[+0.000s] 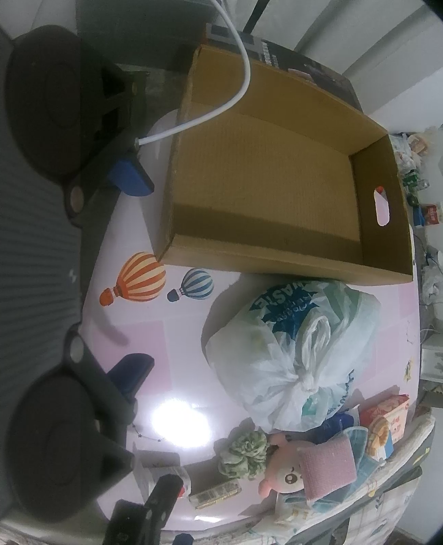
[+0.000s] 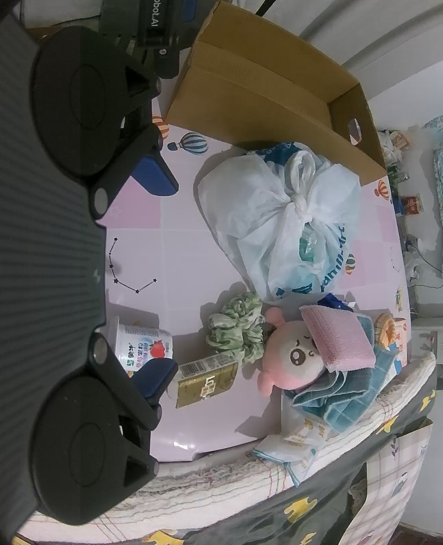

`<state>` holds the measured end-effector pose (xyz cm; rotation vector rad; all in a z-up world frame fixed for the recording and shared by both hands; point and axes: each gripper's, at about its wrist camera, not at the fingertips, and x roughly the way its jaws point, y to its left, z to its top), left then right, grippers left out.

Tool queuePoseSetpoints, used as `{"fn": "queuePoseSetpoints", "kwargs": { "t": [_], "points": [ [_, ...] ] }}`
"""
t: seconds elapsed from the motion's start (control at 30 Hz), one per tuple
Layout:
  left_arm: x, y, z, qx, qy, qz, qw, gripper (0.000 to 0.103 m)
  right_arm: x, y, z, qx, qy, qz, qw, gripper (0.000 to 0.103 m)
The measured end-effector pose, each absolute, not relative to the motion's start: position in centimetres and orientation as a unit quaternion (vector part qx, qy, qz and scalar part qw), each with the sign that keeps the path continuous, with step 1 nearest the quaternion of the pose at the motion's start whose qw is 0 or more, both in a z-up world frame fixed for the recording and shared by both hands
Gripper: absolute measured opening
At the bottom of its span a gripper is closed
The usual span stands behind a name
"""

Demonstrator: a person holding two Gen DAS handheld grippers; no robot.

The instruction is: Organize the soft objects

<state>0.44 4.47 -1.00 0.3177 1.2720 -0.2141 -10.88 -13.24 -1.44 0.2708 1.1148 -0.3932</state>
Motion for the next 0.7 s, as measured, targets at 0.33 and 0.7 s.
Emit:
{"fn": "queuePoseSetpoints", "kwargs": {
  "t": [0.33, 0.7],
  "points": [
    [0.52, 4.27, -0.87, 0.148, 0.588, -0.1, 0.789, 0.099, -10.78, -13.55, -1.38, 0.127, 0.522, -0.187, 0.823, 0.102],
    [0.57, 4.15, -0.95, 0.149, 0.588, -0.099, 0.789, 0.099, -10.82, -13.44, -1.5, 0.127, 0.522, -0.188, 0.822, 0.102]
  ]
}}
